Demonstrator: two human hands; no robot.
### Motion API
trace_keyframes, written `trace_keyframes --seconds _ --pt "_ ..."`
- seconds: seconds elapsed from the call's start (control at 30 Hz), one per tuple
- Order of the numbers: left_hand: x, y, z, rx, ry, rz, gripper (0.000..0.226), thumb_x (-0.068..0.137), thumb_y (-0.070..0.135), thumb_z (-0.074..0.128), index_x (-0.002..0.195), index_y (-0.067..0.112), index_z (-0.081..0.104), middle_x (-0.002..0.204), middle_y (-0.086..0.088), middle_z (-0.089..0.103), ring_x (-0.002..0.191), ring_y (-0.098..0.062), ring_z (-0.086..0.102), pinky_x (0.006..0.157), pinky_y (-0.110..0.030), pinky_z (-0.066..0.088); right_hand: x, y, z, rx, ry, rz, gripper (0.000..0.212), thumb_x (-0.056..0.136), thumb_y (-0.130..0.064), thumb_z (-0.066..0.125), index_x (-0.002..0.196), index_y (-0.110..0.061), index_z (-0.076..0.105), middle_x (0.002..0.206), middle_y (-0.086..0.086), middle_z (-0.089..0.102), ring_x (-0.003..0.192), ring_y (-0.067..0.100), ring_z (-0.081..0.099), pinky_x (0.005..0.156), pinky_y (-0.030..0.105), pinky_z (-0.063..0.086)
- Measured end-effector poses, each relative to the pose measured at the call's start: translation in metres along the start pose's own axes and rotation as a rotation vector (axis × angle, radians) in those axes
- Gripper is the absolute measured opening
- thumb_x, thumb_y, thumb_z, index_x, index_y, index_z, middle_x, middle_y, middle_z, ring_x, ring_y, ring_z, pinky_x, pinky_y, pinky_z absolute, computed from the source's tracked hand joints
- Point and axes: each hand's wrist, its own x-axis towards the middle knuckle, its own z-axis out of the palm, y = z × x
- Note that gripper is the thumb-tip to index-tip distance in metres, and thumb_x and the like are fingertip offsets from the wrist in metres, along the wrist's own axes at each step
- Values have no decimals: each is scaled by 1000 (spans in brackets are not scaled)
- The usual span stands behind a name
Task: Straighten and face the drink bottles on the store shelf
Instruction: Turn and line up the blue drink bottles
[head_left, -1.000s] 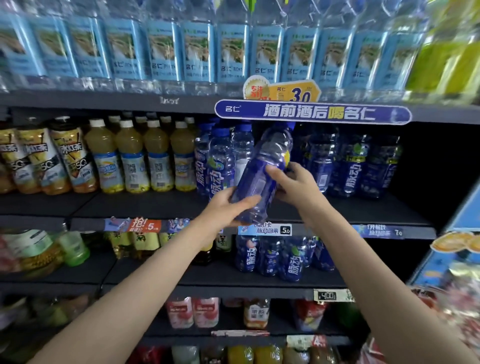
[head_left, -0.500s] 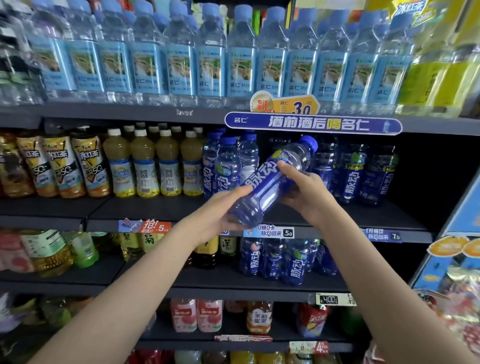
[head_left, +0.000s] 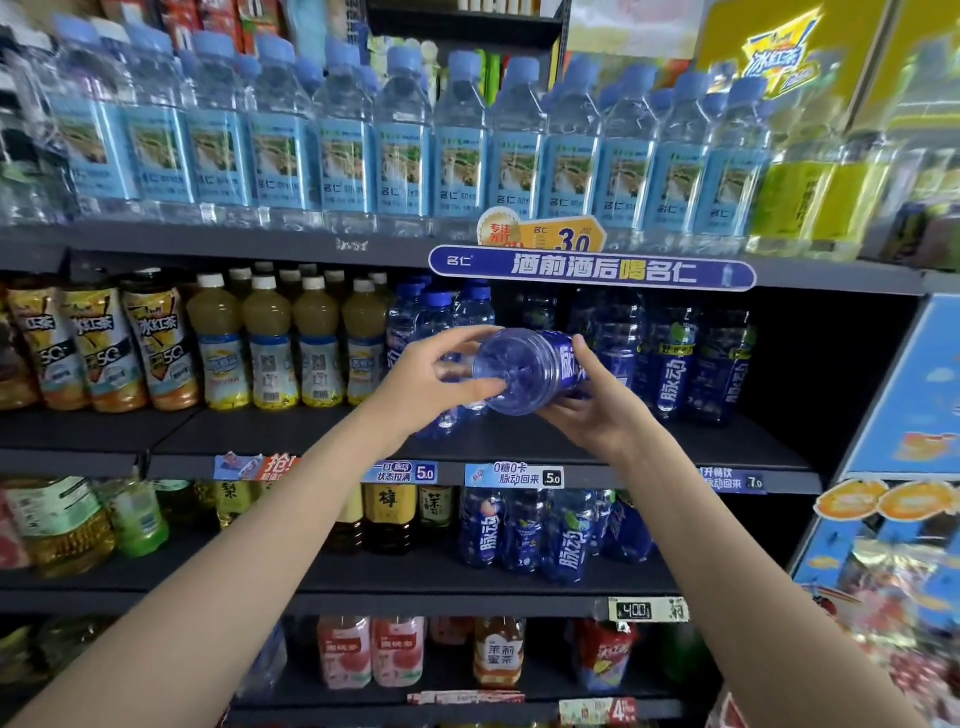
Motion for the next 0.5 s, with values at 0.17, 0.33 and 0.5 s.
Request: trace_keyframes --seconds 0.17,0.33,0.5 --pt "-4 -20 -14 -96 -131 -248 38 86 0 61 112 28 61 120 -1 60 104 -16 63 87 -27 54 3 -1 -14 -188 35 -182 66 81 -21 73 134 -4 38 118 20 61 94 30 67 62 37 59" --pt "2 -43 0 72 -187 -318 43 86 12 65 126 20 52 112 11 59 106 -6 57 88 -18 46 16 12 -21 -515 118 -454 85 72 -16 81 141 -19 31 123 7 59 108 22 61 84 39 55" --pt "22 -68 13 334 -180 -260 41 84 15 68 123 14 56 113 -2 63 103 -13 59 83 -14 46 35 24 -21 -994 36 -742 98 67 -16 85 144 -24 26 127 -5 54 114 17 58 94 39 50"
